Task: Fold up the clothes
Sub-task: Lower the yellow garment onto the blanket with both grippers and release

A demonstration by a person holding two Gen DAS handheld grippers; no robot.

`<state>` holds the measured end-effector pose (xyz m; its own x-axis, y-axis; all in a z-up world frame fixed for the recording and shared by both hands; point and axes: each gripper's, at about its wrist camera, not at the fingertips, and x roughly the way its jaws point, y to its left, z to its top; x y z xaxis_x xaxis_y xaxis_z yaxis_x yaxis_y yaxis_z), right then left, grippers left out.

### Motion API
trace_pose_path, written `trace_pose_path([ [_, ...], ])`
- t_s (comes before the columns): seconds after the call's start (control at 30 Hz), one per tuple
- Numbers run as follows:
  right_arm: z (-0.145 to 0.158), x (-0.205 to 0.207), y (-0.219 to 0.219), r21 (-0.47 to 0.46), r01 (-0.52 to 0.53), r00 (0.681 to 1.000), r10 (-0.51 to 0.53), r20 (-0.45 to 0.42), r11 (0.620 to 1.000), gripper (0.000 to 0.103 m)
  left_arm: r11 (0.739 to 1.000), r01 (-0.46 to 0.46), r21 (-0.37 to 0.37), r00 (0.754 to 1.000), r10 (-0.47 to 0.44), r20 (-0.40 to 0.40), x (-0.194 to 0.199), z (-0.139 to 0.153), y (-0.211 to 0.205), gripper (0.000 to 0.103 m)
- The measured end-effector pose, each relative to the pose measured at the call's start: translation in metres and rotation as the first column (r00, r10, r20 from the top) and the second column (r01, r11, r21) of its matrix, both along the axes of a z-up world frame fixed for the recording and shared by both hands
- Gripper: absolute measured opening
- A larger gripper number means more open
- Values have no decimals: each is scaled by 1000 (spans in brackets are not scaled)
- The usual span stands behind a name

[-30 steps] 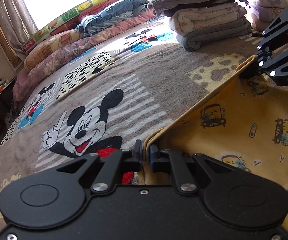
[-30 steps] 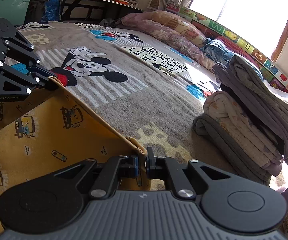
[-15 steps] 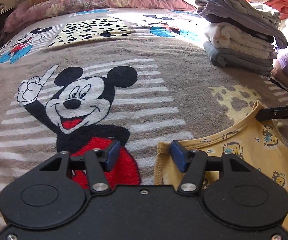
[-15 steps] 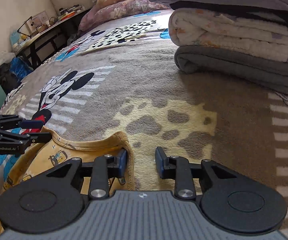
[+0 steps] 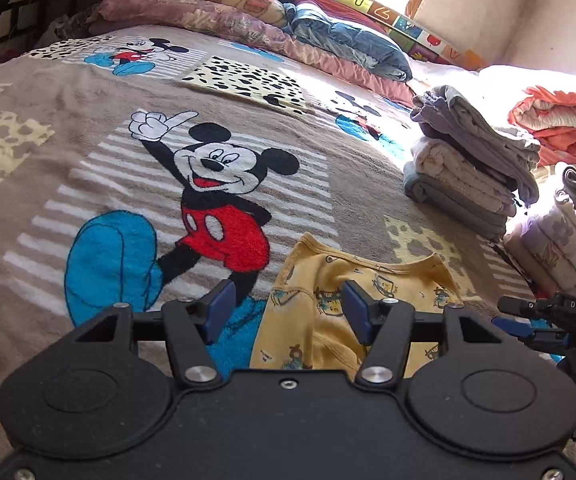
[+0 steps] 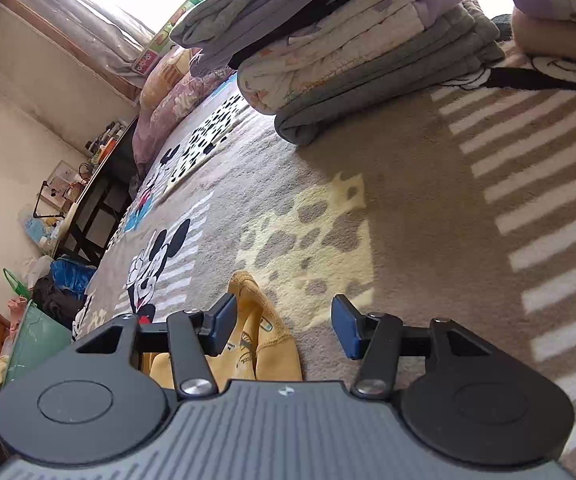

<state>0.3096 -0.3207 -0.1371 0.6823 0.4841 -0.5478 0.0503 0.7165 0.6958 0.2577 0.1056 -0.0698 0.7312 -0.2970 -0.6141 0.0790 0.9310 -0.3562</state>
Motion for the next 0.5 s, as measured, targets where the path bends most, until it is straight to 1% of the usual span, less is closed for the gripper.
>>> trace_pose_path([
  [0.13,-8,-59,-2,80,-12,1000,11,19,997,54,995,-58,-81,998,57,-15,-49,-5,17,59],
  [0.2,-15,-92,-4,143,3,999,-8,36,990,54,993,-89,-77,996,87,-33,-69,-8,26,59],
  [0.27,-23,-123,-8,218,32,998,-43,47,975,54,988,-137,-76,990,133,-52,-92,-10,36,59],
  [0.37,-33,-164,-13,331,85,992,-109,56,940,58,974,-174,-142,983,164,-77,-127,-14,50,60],
  [0.4,-36,-175,-13,346,91,991,-120,63,934,59,969,-182,-166,982,170,-86,-138,-16,55,60],
  [0.5,-40,-196,-9,337,91,991,-120,65,937,62,947,-205,-248,976,178,-127,-169,-27,61,60],
])
